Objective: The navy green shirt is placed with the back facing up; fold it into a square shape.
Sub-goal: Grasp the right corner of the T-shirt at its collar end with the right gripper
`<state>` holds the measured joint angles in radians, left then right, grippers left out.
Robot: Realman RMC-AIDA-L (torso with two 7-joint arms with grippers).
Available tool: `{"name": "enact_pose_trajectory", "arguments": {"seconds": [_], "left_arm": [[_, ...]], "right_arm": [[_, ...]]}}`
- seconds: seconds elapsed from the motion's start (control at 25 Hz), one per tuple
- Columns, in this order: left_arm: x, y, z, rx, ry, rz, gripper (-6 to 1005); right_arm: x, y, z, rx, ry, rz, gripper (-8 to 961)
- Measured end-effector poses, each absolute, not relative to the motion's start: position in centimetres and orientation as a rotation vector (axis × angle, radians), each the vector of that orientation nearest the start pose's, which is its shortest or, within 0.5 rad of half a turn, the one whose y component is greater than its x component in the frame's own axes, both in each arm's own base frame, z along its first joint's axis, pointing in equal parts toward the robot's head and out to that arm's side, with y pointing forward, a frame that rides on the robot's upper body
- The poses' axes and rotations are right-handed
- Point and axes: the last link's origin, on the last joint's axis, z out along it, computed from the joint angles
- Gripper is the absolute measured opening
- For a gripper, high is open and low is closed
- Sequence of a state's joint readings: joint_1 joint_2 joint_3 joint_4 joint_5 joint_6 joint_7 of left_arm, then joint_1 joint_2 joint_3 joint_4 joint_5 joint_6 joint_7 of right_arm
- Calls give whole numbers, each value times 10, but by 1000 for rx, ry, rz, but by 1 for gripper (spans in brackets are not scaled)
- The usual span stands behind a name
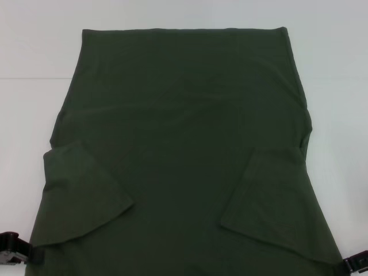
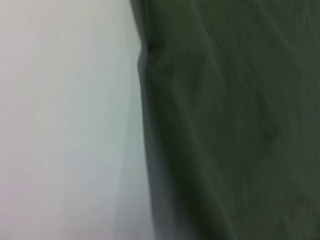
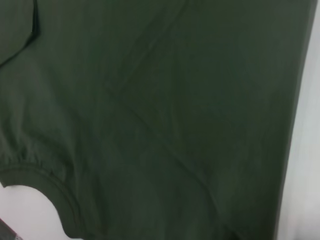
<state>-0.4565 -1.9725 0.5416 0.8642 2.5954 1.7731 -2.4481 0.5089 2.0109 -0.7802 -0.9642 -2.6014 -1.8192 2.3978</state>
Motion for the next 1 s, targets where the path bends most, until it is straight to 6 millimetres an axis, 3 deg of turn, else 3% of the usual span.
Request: {"name": "enact_pose_trajectory", "arguments": {"seconds": [1.0], "left_arm": [[-351,272,72,-2116,-2110,-61,52]], "right_arm": [[307,298,34,-2458,1804,-321,828]]}}
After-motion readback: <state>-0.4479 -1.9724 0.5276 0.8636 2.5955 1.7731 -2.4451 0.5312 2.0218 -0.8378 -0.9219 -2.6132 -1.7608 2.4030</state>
